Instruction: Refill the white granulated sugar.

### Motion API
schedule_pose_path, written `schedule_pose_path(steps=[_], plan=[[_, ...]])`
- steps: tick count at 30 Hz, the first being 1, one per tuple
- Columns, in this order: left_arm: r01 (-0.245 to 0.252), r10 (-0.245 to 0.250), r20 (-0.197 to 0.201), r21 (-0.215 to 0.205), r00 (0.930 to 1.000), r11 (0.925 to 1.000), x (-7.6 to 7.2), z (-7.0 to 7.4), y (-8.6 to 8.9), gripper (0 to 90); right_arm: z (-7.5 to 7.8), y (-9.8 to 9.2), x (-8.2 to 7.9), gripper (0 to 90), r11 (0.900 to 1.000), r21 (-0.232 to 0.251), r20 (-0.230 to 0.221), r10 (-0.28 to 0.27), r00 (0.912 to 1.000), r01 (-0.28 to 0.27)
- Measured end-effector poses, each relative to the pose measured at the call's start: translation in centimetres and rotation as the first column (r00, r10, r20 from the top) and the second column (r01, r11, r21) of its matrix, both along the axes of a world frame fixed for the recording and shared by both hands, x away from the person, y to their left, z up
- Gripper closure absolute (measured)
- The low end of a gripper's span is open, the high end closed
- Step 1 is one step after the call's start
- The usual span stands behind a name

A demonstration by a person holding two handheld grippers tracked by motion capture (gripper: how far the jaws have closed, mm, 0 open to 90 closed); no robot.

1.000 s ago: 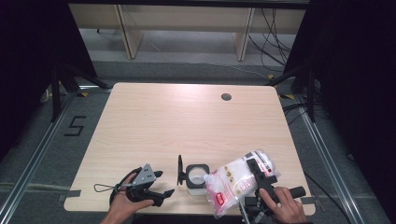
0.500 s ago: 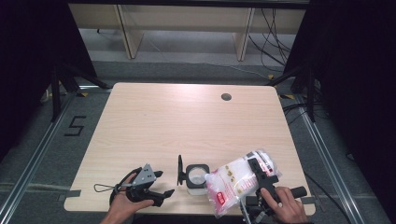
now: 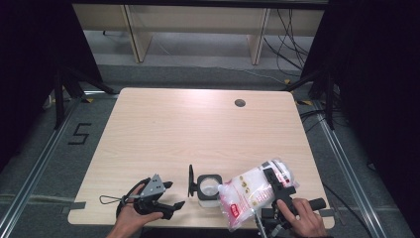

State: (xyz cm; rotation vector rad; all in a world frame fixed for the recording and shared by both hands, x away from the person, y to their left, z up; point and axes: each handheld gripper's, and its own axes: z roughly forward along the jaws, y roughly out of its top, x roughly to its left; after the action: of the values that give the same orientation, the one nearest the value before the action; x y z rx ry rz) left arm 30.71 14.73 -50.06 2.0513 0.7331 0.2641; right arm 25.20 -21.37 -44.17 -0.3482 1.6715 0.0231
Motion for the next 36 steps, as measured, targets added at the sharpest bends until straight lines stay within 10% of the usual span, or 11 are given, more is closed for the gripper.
schedule_pose_path(steps=[36], plan=[[0.000, 0.000, 0.000, 0.000, 1.0000, 1.0000, 0.00, 0.01, 0.02, 21.3, -0.24, -0.28, -0.21, 40.7, 0.998, 0.060, -0.020, -0.027, 0.9995, 0.028]])
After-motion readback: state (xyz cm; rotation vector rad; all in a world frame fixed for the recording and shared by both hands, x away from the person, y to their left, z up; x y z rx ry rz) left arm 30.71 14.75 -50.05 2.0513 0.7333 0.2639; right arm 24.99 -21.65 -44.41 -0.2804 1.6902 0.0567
